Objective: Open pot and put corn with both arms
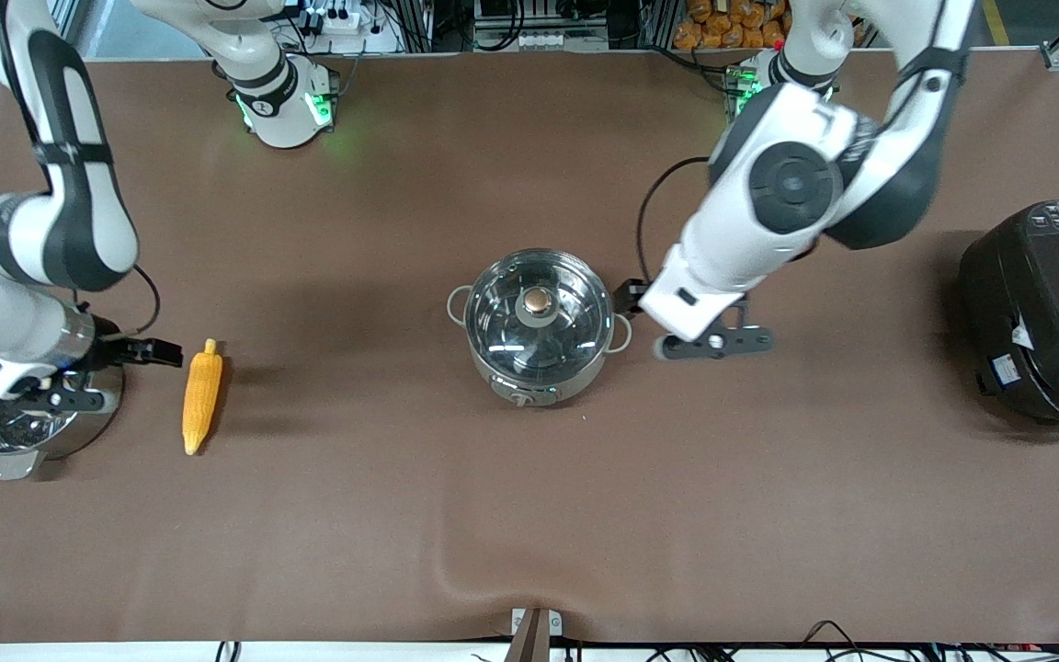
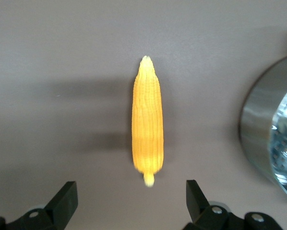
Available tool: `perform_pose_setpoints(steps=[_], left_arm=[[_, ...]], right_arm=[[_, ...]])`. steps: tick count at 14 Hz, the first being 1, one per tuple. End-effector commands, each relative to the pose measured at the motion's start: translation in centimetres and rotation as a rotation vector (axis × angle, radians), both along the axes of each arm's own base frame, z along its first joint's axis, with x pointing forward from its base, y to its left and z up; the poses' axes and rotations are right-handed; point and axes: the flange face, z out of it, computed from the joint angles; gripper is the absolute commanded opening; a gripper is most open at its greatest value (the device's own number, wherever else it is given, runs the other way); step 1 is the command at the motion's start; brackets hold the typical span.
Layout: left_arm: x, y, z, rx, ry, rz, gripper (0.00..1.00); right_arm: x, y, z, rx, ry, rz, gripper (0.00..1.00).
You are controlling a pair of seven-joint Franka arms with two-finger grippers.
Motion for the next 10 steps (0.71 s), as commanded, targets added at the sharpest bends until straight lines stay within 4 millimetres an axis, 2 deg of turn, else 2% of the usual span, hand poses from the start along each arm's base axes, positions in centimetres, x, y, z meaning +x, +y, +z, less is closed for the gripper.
perform_pose_setpoints(steps=[1, 3, 6, 8, 10], left_arm=[[-1.9, -5.3, -2.9, 0.079, -0.046, -0.01, 1.0], [-3.9, -8.8, -5.2, 0.106, -0.063, -0.024, 1.0], [-6.0, -12.2, -7.2, 0.097, -0.077, -0.039, 1.0], [-6.6, -13.8, -8.3, 0.076, -0.098, -0.042, 1.0], [-7.3, -14.9, -9.5, 0.072, -0.104, -0.06, 1.0]], right_arm=[[0.8, -0.6, -3.7, -0.003, 0.005, 0.01, 1.0], [0.9, -0.9, -6.6, -0.009, 0.007, 0.007, 1.0], [1.4, -1.4, -11.3, -0.021, -0.021, 0.012, 1.0], [0.9, -2.0, -13.2, -0.017, 0.01, 0.0, 0.99], [0.1, -1.8, -14.0, -0.011, 0.029, -0.002, 0.94]])
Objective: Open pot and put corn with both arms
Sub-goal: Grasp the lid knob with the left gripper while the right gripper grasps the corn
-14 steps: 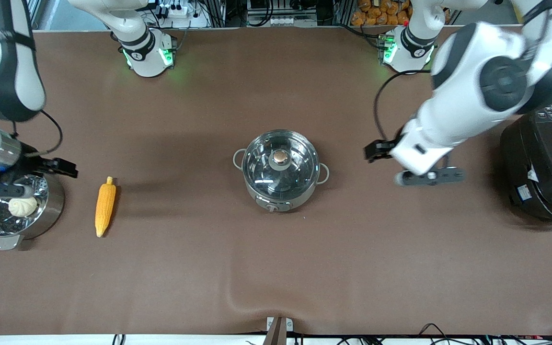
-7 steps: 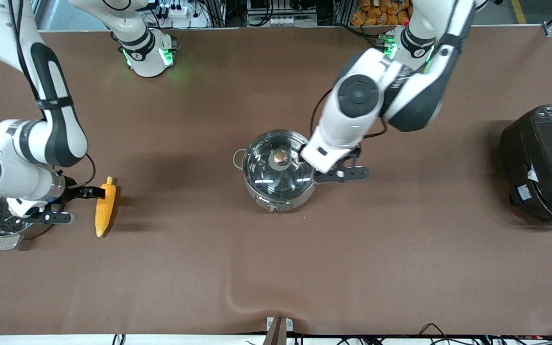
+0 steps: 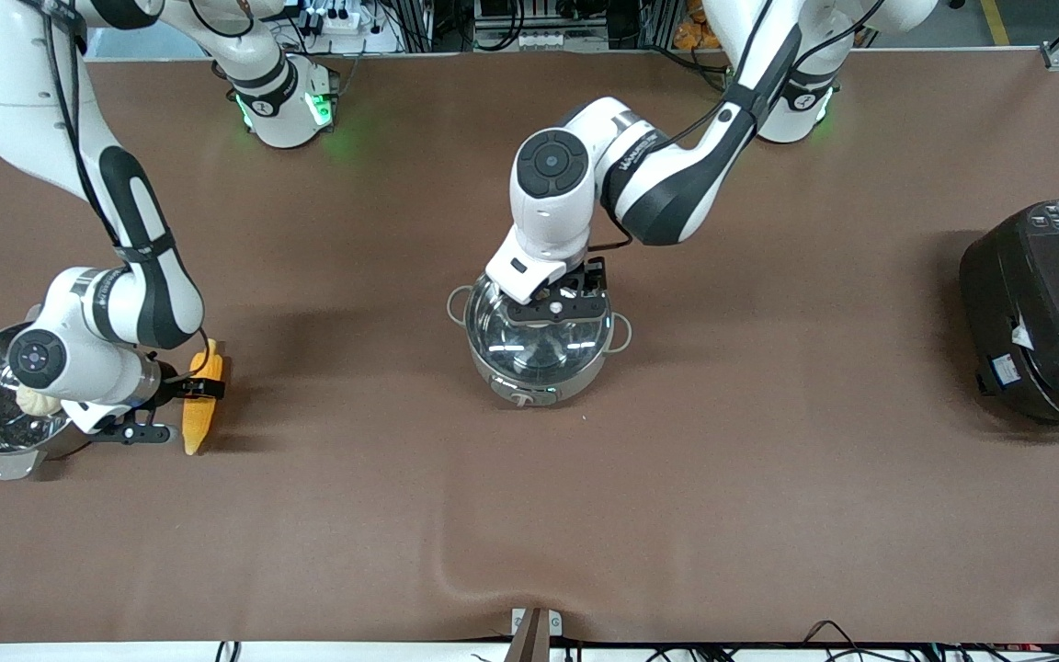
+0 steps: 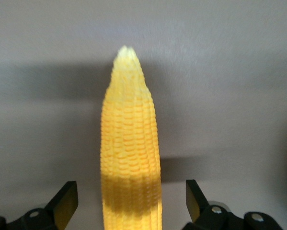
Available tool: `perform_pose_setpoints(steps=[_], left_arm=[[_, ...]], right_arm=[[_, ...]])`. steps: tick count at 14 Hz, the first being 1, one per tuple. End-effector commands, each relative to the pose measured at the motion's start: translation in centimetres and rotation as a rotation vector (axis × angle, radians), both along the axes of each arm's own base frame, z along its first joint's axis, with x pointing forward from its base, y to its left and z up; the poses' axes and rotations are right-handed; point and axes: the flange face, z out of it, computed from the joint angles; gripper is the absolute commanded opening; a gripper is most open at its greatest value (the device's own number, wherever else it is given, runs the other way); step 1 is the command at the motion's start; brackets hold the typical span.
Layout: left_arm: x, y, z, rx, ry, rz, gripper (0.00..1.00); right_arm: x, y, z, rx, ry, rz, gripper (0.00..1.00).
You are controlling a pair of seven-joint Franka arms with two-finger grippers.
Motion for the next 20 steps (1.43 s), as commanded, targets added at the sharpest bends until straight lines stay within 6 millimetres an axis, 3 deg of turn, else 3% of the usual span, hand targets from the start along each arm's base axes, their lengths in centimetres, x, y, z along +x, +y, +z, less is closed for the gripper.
perform_pose_setpoints(steps=[1, 2, 6, 7, 9, 10, 11, 12, 14, 16, 18, 20], left_arm=[[-0.5, -1.7, -1.4, 0.011, -0.03, -0.004, 1.0], [-0.5, -2.0, -1.9, 0.007, -0.034, 0.01, 1.0], [0.0, -2.1, -2.5, -0.007, -0.05, 0.034, 1.0], [0.0, -2.1, -2.5, -0.007, -0.05, 0.034, 1.0], [0.0, -2.1, -3.1, 0.008, -0.055, 0.031, 1.0], [-0.1, -2.1, -3.2, 0.013, -0.057, 0.056, 0.81], [-0.1, -2.2, -3.5, 0.014, -0.052, 0.092, 0.39], [-0.3, -2.3, -3.6, 0.015, -0.05, 0.123, 0.05], [-1.3, -3.2, -3.6, 0.013, -0.049, 0.123, 0.0], [-1.9, -3.5, -3.6, 0.021, -0.047, 0.121, 0.0], [-1.9, -3.4, -2.9, 0.016, -0.048, 0.126, 0.0], [-1.5, -2.7, -0.7, 0.008, -0.054, 0.14, 0.0]], right_arm=[[-0.4, -0.5, -0.3, 0.019, 0.004, -0.001, 0.91], [-0.5, -0.6, -0.4, 0.019, 0.006, 0.002, 0.81], [-0.4, -0.1, -0.2, 0.021, 0.009, 0.02, 0.11], [-0.5, 0.4, 0.4, 0.027, 0.023, 0.038, 0.02], [-0.3, 2.1, 4.1, 0.042, 0.067, 0.084, 0.0], [0.1, 2.5, 6.4, 0.048, 0.085, 0.092, 0.0], [0.6, 2.8, 8.7, 0.052, 0.1, 0.089, 0.0], [1.4, 2.8, 11.0, 0.055, 0.118, 0.089, 0.0], [2.3, 3.0, 14.6, 0.059, 0.156, 0.083, 0.0], [2.7, 4.7, 17.2, 0.063, 0.182, 0.103, 0.0], [2.8, 5.8, 17.4, 0.065, 0.179, 0.119, 0.0], [2.9, 8.0, 17.9, 0.105, 0.169, 0.119, 0.0]])
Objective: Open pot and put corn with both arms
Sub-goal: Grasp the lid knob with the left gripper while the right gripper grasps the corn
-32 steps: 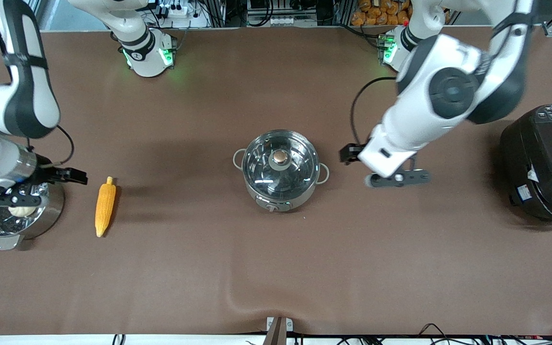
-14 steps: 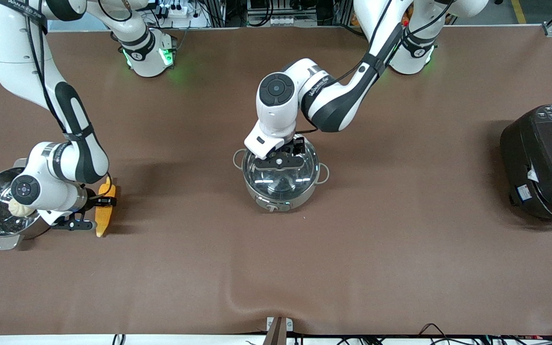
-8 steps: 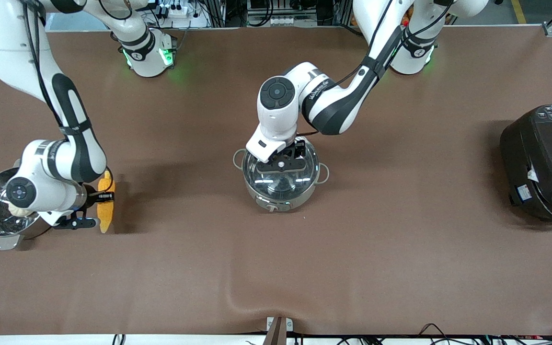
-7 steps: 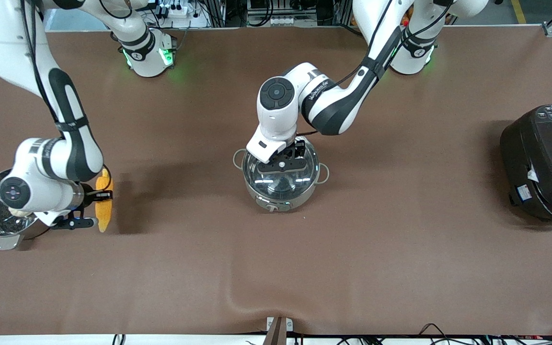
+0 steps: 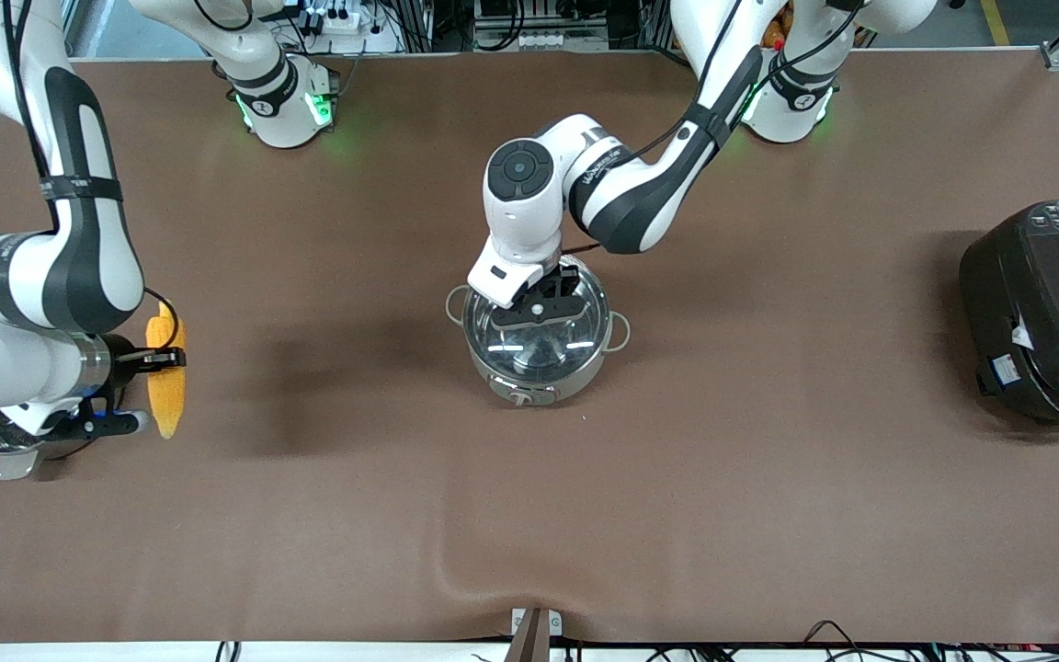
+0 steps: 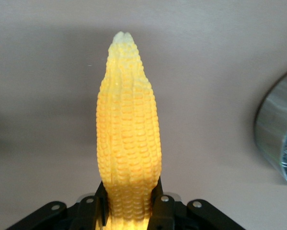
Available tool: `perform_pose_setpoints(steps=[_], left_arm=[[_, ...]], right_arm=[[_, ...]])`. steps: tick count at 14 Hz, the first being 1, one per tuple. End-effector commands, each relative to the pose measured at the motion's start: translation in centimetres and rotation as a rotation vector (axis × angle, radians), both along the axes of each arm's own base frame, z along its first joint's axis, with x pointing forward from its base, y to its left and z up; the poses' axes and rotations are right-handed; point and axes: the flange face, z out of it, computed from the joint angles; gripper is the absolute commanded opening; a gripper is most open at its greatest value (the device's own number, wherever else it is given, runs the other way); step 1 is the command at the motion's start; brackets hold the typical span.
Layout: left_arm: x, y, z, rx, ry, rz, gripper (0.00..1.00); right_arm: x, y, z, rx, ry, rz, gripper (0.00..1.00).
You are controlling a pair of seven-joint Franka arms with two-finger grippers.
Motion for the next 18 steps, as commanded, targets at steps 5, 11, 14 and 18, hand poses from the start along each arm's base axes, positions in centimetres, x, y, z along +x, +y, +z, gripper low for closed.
perform_pose_setpoints(steps=[5, 11, 14, 18], left_arm=[[3.0, 5.7, 9.4, -0.009, -0.025, 0.127, 0.0], [14.7, 26.1, 10.6, -0.005, 0.02, 0.354, 0.0], [17.3, 33.5, 7.8, 0.019, 0.064, 0.373, 0.0], [18.2, 39.8, 1.9, 0.032, 0.13, 0.314, 0.0]], right_arm=[[0.3, 9.1, 3.4, 0.033, -0.045, -0.001, 0.0], [-6.4, 32.9, 7.4, -0.064, -0.135, -0.157, 0.0], [-9.6, 41.0, 7.1, 0.024, -0.173, -0.151, 0.0], [-13.6, 51.4, 2.4, 0.15, -0.245, -0.189, 0.01]])
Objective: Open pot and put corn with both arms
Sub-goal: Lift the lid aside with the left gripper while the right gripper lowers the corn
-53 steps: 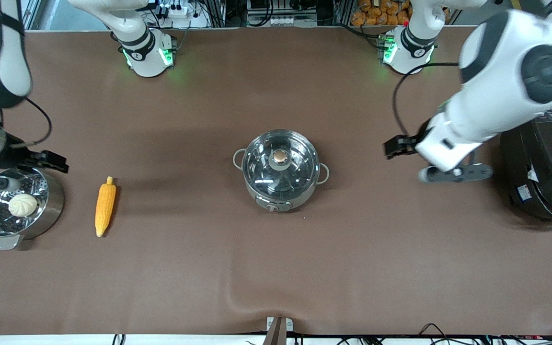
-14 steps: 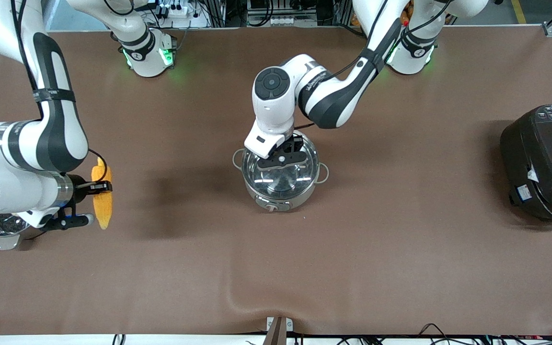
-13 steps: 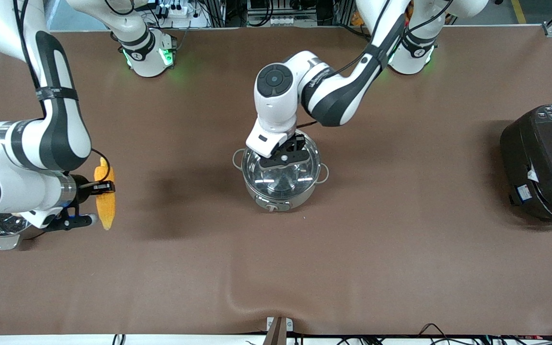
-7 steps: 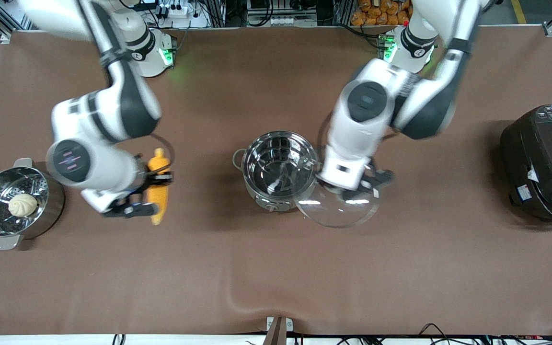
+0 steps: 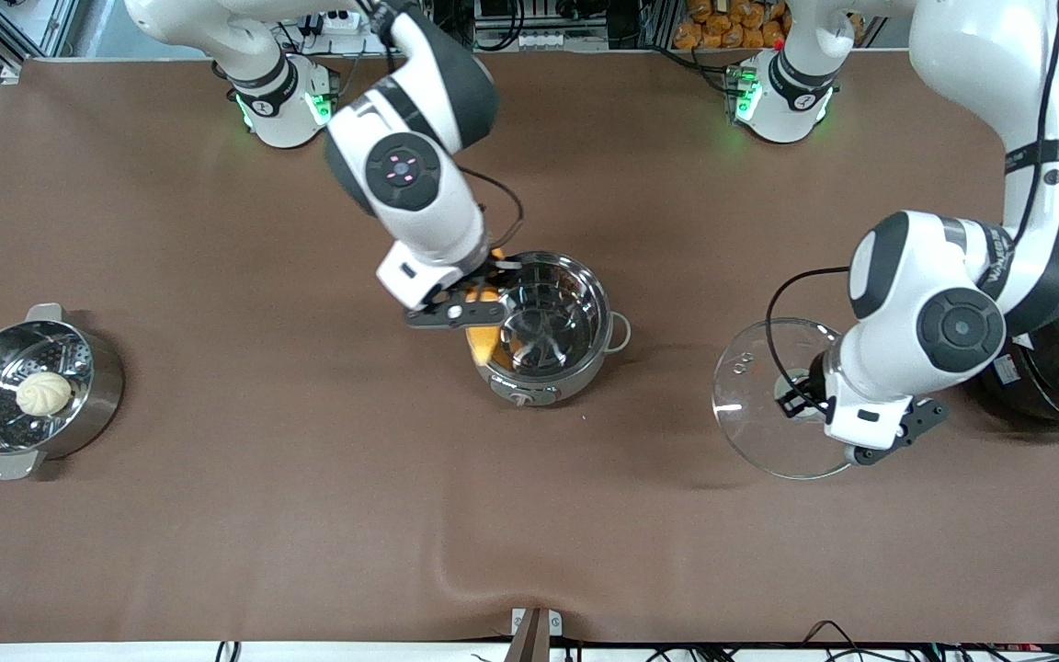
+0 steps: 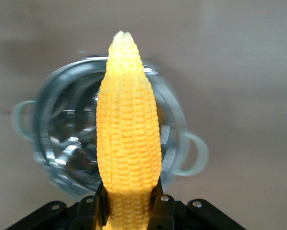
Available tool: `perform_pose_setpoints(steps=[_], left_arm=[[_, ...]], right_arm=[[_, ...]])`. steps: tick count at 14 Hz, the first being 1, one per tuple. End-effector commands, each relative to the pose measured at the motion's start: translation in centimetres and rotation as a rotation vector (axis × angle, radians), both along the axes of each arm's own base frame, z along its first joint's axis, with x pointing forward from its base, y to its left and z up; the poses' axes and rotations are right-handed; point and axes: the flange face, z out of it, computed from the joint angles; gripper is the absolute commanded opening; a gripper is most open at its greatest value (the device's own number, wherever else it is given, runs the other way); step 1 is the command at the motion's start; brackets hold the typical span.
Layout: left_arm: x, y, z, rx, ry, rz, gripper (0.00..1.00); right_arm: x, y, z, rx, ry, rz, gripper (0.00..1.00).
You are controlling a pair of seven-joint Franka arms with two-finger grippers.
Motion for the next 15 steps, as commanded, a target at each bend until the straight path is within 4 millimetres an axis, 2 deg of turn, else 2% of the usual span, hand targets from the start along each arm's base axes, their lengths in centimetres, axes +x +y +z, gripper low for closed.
perform_pose_setpoints(steps=[1, 2, 3, 4, 5, 6, 8, 11, 12, 13, 15], left_arm=[[-0.1, 1.8, -4.2, -0.03, 0.026, -0.043, 0.0], [-0.2, 2.0, -5.7, -0.037, 0.002, -0.055, 0.0], [-0.4, 2.9, -7.2, -0.041, -0.018, -0.047, 0.0], [-1.0, 3.5, -8.8, -0.041, -0.018, -0.047, 0.0], [-1.5, 3.6, -10.2, -0.045, -0.018, -0.068, 0.0], [-2.0, 3.7, -11.3, -0.047, -0.026, -0.08, 0.0], [-2.3, 3.9, -12.1, -0.046, -0.018, -0.084, 0.0], [-2.5, 3.8, -14.1, -0.044, 0.008, -0.087, 0.0], [-2.4, 3.8, -14.4, -0.044, 0.003, -0.086, 0.0], [-2.5, 3.7, -14.6, -0.045, 0.005, -0.086, 0.05], [-2.6, 3.6, -15.0, -0.046, 0.013, -0.087, 0.56]], right_arm=[[-1.7, 5.6, -4.9, 0.033, -0.053, -0.079, 0.03], [-2.1, 6.6, -6.7, 0.023, -0.075, -0.079, 0.04], [-1.9, 6.5, -7.6, 0.006, -0.084, -0.074, 0.1], [-1.9, 6.3, -8.1, -0.006, -0.081, -0.073, 0.3], [-1.7, 6.1, -8.5, -0.012, -0.078, -0.077, 0.72], [-1.3, 5.5, -8.2, -0.021, -0.081, -0.079, 1.0], [0.2, 3.3, -7.3, -0.054, -0.075, -0.067, 1.0], [2.3, -1.1, -3.2, -0.071, -0.04, -0.044, 1.0], [3.2, -4.3, -0.8, -0.086, -0.013, -0.03, 1.0], [4.8, -8.8, 1.9, -0.09, 0.016, -0.025, 1.0], [6.3, -14.8, 6.3, -0.081, 0.021, -0.07, 1.0]])
